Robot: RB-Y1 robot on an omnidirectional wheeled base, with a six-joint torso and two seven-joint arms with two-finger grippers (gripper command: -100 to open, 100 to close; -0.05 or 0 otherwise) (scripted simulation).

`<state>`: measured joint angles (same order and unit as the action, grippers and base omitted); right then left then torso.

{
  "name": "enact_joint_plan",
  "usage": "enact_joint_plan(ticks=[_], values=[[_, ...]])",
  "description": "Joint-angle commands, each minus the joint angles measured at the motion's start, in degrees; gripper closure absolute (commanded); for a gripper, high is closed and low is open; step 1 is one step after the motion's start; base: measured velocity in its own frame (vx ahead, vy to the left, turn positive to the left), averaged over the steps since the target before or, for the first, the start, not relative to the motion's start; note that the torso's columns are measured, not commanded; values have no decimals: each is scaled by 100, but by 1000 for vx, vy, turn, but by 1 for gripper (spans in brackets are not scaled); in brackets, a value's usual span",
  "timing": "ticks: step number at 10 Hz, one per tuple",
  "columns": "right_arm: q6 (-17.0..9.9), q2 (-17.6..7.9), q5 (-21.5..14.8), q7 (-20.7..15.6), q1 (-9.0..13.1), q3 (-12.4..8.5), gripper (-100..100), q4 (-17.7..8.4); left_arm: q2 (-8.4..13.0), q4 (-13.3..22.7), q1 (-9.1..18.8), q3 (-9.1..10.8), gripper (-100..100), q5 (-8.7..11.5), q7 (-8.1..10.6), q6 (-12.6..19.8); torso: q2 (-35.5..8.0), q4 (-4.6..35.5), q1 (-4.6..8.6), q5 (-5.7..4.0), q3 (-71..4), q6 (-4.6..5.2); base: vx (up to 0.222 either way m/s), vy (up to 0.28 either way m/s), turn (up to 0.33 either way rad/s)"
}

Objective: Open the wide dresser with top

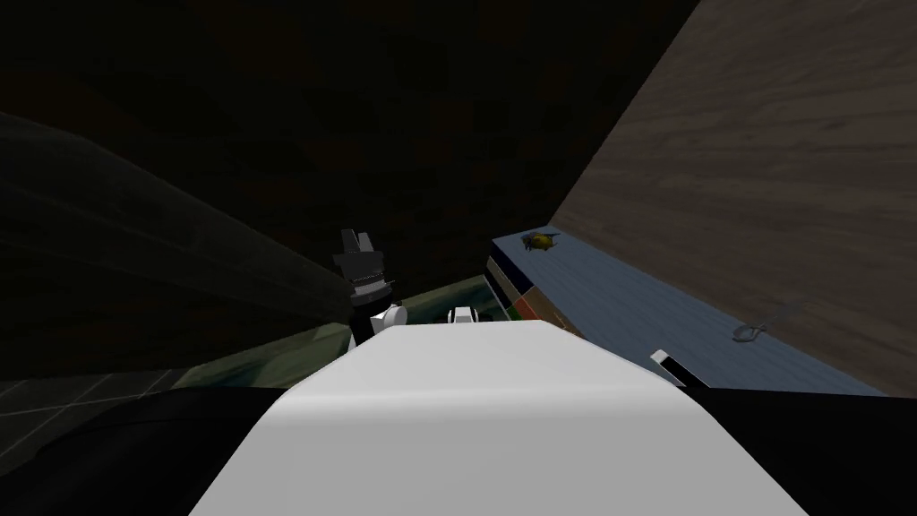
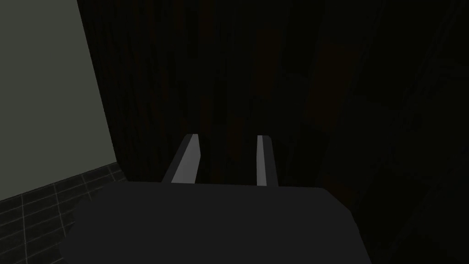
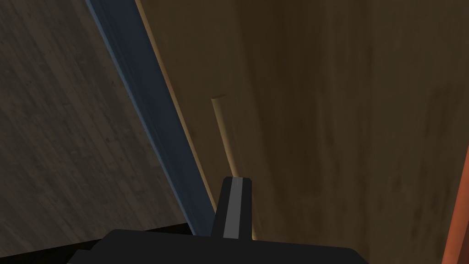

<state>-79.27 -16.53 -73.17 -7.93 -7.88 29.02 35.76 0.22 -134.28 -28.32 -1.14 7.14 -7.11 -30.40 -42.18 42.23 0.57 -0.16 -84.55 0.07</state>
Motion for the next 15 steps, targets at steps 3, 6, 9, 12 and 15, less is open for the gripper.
enact_joint_plan(ticks=[3,6,9,12,15], values=[[98,64,-466,1,232,520,100,-99,0,0,1,-1,0,0,0,0,-5,-5,-20,5,0,8,84,-2,-358],[122,91,-651,-28,310,730,100,-78,0,0,1,0,0,0,0,0,-13,6,-56,15,0,-6,68,6,-369],[145,117,-837,-57,388,939,100,-57,0,0,1,0,0,0,0,0,-10,5,-60,16,-2,-3,49,13,-231],[152,147,-999,-114,447,1121,100,-24,0,0,2,-1,0,0,0,0,-7,4,-56,15,-4,-8,54,17,-254],[289,-210,-984,-303,630,1057,-100,178,0,1,5,-2,0,0,0,1,-45,15,-59,16,20,-7,-88,19,-42]])
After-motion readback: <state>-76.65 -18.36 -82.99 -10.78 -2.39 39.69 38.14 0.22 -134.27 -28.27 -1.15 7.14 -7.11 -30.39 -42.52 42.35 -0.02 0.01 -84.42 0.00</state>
